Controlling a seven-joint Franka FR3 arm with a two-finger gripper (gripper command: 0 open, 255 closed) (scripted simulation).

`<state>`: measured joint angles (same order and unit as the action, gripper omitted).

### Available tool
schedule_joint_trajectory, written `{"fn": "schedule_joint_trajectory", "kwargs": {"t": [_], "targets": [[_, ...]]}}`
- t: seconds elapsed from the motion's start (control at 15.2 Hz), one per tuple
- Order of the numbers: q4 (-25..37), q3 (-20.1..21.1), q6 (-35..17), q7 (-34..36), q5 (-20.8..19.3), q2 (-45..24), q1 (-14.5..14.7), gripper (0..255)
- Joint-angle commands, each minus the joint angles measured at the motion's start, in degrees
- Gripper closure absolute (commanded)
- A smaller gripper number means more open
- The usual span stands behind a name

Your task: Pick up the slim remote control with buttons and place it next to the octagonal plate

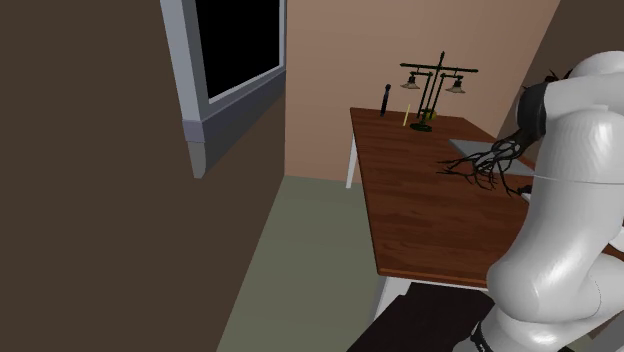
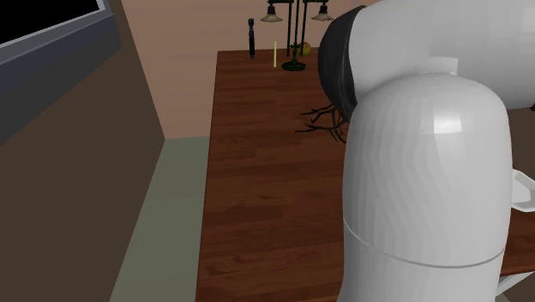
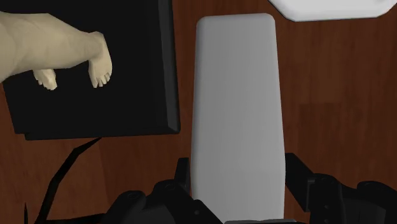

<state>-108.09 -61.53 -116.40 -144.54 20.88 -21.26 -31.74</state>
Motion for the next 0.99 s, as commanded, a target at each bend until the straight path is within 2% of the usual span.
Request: {"fn": "schedule_joint_trajectory", "kwargs": {"t": [0.0,0.59,0.92], "targets": [[-0.6,0.7,-1.1,-0.7,1.0,-1.0,-0.7,255],[-3.3,4.1,-6.2,-3.4,5.3,-4.9,-3.4,255],[-3.3,4.1,-6.2,-3.4,5.3,-4.8,-3.4,255]]}}
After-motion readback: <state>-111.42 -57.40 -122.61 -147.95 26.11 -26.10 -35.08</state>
